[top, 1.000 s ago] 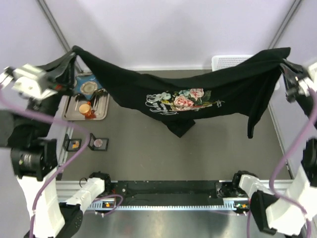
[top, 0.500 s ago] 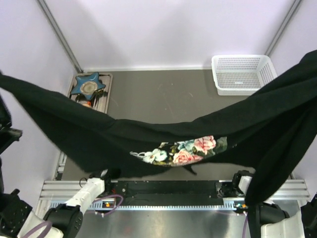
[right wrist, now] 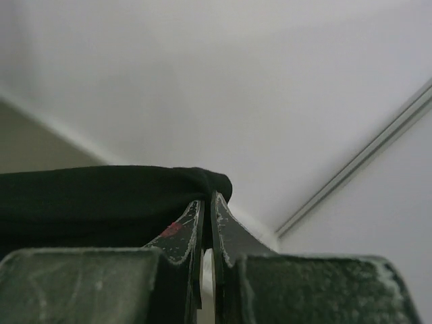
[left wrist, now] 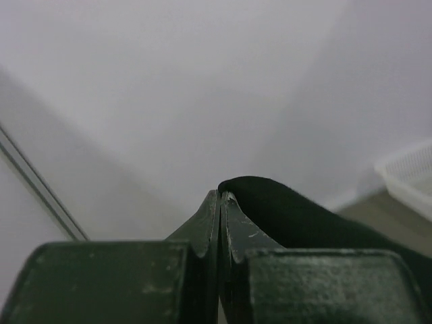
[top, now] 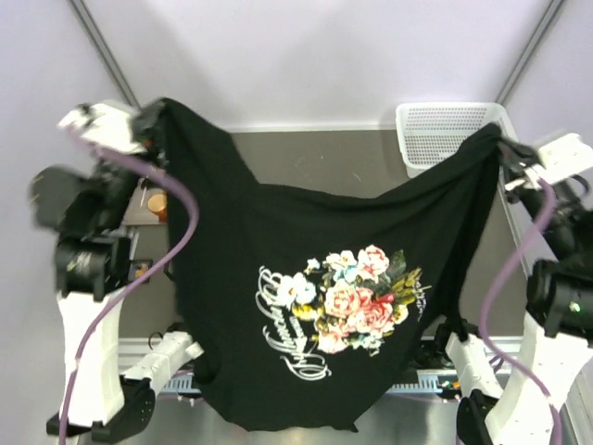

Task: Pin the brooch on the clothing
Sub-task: Flatten out the clothes at the center of the board.

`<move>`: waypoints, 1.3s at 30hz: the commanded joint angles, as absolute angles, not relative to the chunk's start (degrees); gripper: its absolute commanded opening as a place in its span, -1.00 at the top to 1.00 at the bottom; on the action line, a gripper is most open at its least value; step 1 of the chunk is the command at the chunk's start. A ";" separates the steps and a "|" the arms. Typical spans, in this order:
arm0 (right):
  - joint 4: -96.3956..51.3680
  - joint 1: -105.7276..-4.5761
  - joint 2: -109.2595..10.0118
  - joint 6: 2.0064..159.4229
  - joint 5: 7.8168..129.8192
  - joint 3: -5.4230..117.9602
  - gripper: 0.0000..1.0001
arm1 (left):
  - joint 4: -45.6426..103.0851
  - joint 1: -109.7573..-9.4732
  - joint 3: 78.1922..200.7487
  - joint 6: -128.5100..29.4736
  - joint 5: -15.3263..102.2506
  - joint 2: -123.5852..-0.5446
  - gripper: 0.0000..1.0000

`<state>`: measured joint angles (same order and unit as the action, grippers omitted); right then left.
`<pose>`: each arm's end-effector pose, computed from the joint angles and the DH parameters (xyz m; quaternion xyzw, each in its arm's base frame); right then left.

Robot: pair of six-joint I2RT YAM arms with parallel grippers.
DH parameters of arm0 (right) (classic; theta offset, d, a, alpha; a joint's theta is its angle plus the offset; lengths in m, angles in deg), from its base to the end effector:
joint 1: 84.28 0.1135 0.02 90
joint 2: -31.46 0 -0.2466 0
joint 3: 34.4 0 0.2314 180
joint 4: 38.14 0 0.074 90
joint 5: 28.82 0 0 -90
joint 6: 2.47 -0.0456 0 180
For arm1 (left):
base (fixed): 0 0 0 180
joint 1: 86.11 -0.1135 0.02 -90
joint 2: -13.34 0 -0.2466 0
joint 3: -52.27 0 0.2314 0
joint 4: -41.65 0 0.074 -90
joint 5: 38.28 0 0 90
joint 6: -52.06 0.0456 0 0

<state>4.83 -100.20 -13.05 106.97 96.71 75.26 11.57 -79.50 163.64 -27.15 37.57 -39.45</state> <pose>0.0498 0.0133 0.5383 -0.2694 0.5233 -0.0778 0.8047 0.0935 -0.0221 0.5638 0.1814 0.4856 -0.0318 0.8546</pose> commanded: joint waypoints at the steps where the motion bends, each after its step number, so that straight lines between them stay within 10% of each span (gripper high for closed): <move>1: 8.18 -100.80 -11.08 115.20 99.85 59.96 1.00 | 17.55 -79.79 151.26 -23.70 37.22 -41.67 1.00; 15: 6.69 -98.87 -35.15 130.68 90.90 44.00 1.00 | 32.06 -79.79 138.75 -23.00 35.81 -74.34 1.00; 39: -9.66 -95.97 -67.42 119.79 64.17 55.51 0.95 | 40.67 -79.61 167.58 -23.70 40.64 -112.60 1.00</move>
<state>-6.44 -96.46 -65.95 121.94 69.67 52.05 35.11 -79.28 162.32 -24.27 37.75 -109.44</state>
